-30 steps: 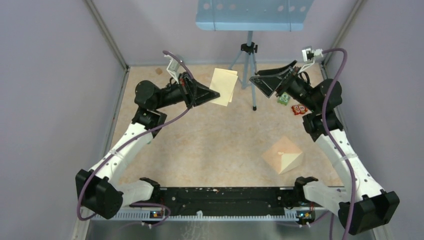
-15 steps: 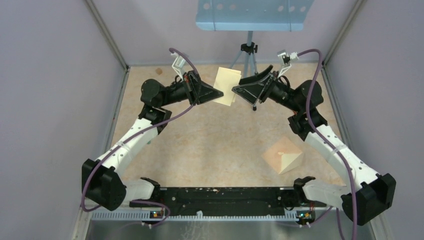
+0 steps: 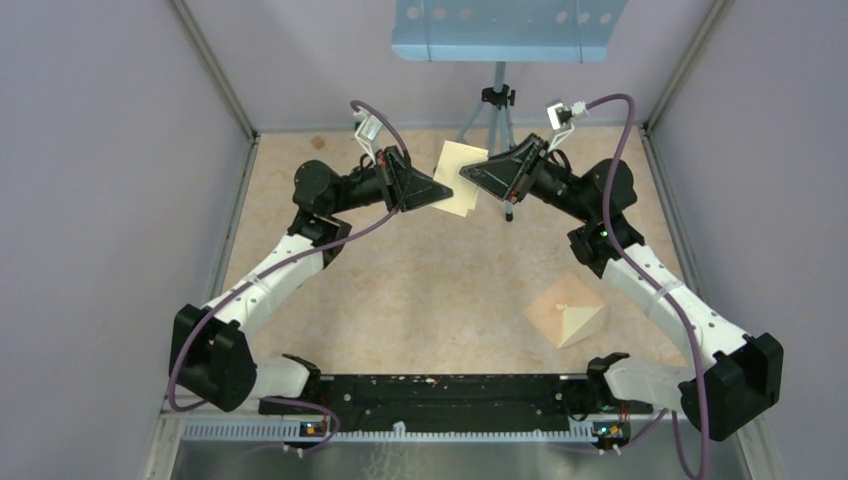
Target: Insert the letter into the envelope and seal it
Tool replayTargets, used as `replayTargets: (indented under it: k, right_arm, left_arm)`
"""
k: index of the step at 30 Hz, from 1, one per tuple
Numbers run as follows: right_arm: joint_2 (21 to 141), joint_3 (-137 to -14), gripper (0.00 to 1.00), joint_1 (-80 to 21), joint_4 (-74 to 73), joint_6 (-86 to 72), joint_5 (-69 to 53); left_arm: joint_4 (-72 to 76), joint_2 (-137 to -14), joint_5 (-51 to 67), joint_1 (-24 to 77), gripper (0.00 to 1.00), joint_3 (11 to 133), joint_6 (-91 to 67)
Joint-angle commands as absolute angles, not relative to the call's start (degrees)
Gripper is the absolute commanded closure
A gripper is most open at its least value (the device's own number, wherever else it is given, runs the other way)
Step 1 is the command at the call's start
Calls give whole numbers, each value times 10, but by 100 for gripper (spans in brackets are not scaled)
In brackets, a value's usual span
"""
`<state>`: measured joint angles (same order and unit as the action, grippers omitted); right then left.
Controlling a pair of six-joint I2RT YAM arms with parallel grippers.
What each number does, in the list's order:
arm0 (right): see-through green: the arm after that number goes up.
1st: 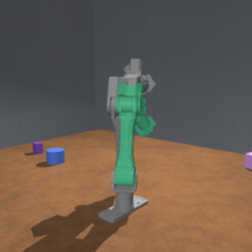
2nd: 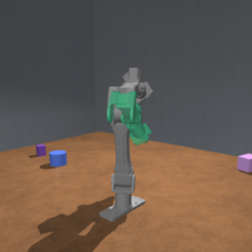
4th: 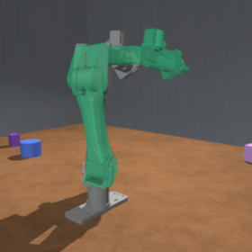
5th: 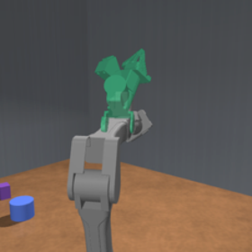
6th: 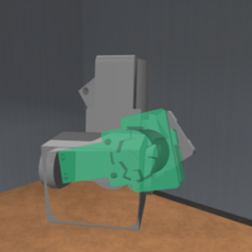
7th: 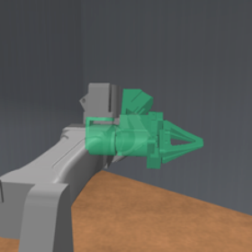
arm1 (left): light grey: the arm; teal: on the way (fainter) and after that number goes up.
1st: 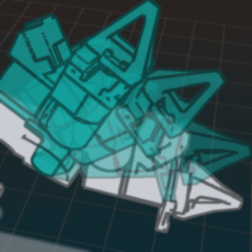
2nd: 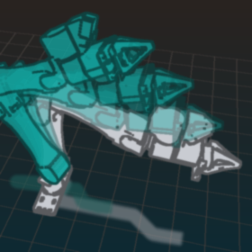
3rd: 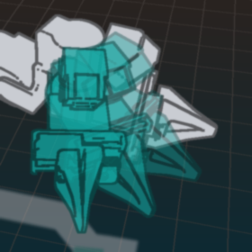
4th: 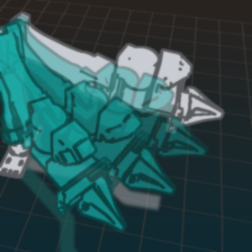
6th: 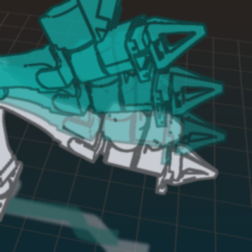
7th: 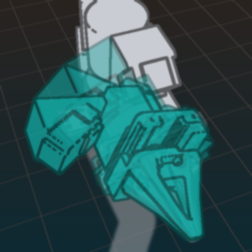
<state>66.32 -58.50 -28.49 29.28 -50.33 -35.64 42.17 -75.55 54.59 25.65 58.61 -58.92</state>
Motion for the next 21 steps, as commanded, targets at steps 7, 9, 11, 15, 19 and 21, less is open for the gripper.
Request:
replayTargets:
  k: [7, 9, 11, 15, 19, 21]
  right_arm:
    - [666, -586, 65, -293, 281, -497, -351]
    - [667, -587, 64, -293, 271, -492, -348]
    - [664, -586, 63, -293, 263, -486, -345]
    - [661, -582, 63, -293, 267, -488, -344]
    - [665, -583, 63, -294, 271, -491, -352]
    - [667, -586, 63, -297, 263, -488, -350]
  left_arm:
    - [491, -771, 543, 264, 100, 571, -611]
    - [502, -772, 538, 264, 100, 569, -618]
    - [503, -770, 535, 264, 100, 571, -617]
    - [501, -768, 534, 263, 100, 572, -617]
    - [501, -766, 534, 263, 100, 570, -617]
    - [502, -767, 534, 263, 100, 568, -617]
